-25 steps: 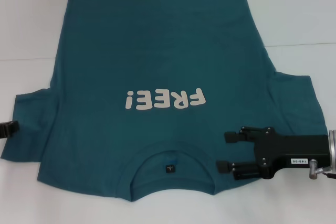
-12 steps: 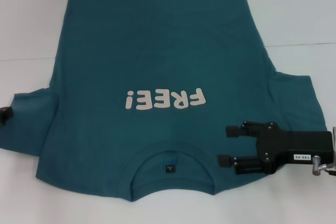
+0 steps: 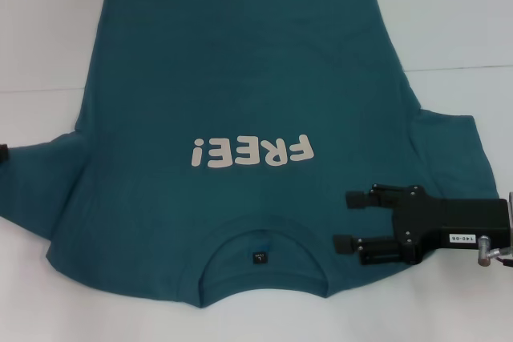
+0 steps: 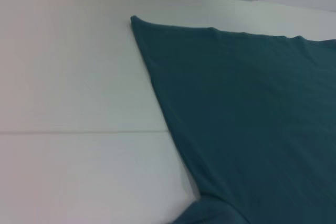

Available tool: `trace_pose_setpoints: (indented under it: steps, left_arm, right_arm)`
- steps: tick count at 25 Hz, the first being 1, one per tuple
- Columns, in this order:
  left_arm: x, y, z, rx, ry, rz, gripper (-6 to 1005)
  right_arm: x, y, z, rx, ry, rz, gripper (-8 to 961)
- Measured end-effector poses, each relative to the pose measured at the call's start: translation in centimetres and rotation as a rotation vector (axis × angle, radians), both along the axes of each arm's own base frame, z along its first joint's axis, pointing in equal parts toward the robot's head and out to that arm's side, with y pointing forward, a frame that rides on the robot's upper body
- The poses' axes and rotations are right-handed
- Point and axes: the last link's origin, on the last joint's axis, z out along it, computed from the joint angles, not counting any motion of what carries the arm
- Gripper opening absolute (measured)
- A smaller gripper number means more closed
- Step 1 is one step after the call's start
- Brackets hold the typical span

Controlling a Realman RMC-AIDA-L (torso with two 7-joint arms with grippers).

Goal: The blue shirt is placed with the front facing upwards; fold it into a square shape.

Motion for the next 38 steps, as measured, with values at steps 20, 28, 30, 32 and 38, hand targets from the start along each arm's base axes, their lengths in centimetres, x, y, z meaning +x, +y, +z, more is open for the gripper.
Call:
trace_pose_setpoints:
  steps: [20, 28, 30, 32, 38]
  left_arm:
    - [3.7, 1.5, 1.1, -0.064, 0.056, -0.108, 34]
    - [5.0, 2.0, 1.4, -0.082, 0.066, -0.142, 33]
    - [5.3, 2.1, 1.2, -0.091, 0.067, -0.146, 33]
    - [5.6, 2.2, 0.8, -0.103, 0.062, -0.145, 33]
    - [7.1, 2.1, -2.1, -0.162, 0.029, -0.157, 32]
  right_arm:
    - [0.0, 0.0, -0.1, -0.004, 0.001, -0.001, 913]
    - [0.0, -0.2, 0.0, -0.009, 0.008, 0.002, 913]
    - [0.0, -0.2, 0.0, -0.011, 0.008, 0.002, 913]
    - [0.0, -0.3, -0.1, -0.012, 0.009, 0.001, 913]
    - [0.2, -0.5, -0.1, -0.014, 0.010, -0.006, 913]
